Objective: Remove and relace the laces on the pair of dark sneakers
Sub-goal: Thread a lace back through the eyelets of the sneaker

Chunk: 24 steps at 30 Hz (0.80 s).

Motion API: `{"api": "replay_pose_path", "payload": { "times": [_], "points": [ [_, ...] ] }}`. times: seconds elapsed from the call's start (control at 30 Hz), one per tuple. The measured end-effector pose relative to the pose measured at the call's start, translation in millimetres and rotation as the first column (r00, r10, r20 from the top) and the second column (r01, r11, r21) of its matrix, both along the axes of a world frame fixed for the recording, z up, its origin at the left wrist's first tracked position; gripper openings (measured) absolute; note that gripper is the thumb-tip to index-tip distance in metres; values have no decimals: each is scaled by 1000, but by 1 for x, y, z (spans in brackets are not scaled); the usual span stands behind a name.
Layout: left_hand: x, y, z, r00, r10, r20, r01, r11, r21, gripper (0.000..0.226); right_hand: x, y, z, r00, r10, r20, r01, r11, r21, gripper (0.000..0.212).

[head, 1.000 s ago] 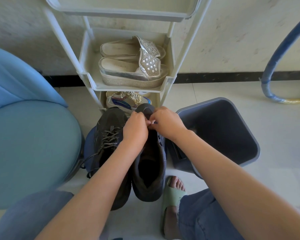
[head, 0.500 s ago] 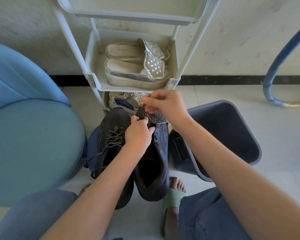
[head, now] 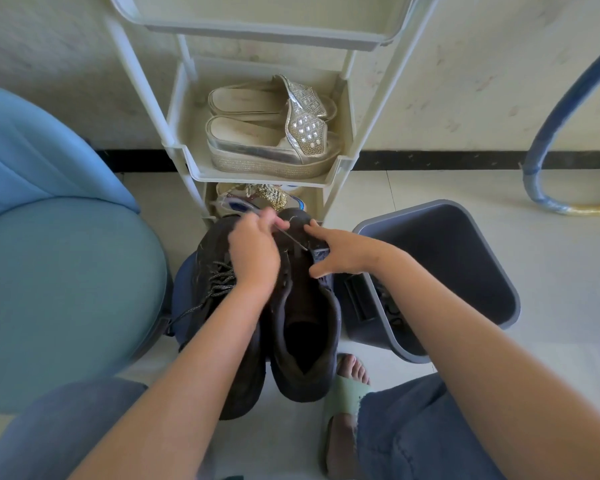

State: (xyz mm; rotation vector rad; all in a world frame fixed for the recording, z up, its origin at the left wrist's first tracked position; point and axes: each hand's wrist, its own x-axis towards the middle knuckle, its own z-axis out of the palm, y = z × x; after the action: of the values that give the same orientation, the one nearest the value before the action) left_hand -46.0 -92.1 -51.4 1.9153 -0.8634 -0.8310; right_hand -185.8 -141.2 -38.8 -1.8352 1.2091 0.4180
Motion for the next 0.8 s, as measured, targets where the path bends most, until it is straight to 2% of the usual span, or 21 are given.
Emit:
{"api": "replay_pose_path", "payload": {
  "times": [0.03, 0.07, 0.1, 0.13, 0.17, 0.2, 0.23, 0.27, 0.33, 0.37, 0.47, 0.63, 0.73, 0.77, 0.8],
  "points": [
    [9, -6, 10, 973, 149, -175, -165, 983, -79, 39, 3, 1, 0, 1000, 18, -26, -18, 1000, -15, 90],
    [19, -12, 21, 887, 263, -379, -329, 937, -118, 40, 5, 2, 0, 998, 36, -51, -38, 999, -34, 88],
    [29, -17, 30, 795, 304, -525, -409, 908, -92, 38, 7, 2, 1, 997, 48, -65, -52, 997, -52, 87],
    [35, -19, 35, 776, 280, -565, -382, 922, -68, 36, 8, 2, 1, 996, 50, -67, -55, 997, -62, 86],
    [35, -21, 36, 855, 206, -476, -243, 970, -17, 35, 8, 2, 2, 997, 43, -61, -46, 997, -59, 84],
    [31, -18, 30, 959, 38, -279, -19, 997, 71, 34, 8, 2, 2, 998, 30, -50, -33, 998, -49, 83],
    [23, -14, 20, 979, -196, -52, 202, 960, 195, 32, 7, 2, 3, 999, 17, -40, -19, 999, -44, 83],
    [14, -10, 9, 917, -385, 100, 339, 888, 312, 29, 6, 2, 4, 999, 7, -36, -9, 999, -45, 82],
    [-1, -3, -4, 781, -599, 177, 474, 753, 456, 27, 6, 2, 3, 1000, 0, -31, -2, 998, -57, 80],
    [-5, -1, -7, 744, -641, 189, 499, 721, 481, 28, 7, 2, 2, 1000, 2, -25, -3, 998, -59, 78],
    [-6, -3, -6, 674, -688, 269, 517, 699, 493, 25, 8, 1, 0, 1000, 4, -22, -5, 999, -53, 79],
    [-6, -9, -5, 633, -725, 271, 499, 651, 573, 22, 5, -1, -1, 1000, -21, -20, 20, 999, -33, 77],
    [-11, -6, -9, 546, -747, 379, 480, 650, 589, 15, 6, 0, 1, 1000, -16, -24, 15, 999, -40, 81],
    [-13, -4, -10, 566, -734, 376, 482, 664, 571, 13, 6, 0, 1, 1000, -13, -25, 12, 999, -42, 81],
    [-13, -3, -11, 632, -699, 334, 486, 694, 532, 12, 6, 1, 0, 1000, -14, -23, 13, 999, -43, 82]
  ]
}}
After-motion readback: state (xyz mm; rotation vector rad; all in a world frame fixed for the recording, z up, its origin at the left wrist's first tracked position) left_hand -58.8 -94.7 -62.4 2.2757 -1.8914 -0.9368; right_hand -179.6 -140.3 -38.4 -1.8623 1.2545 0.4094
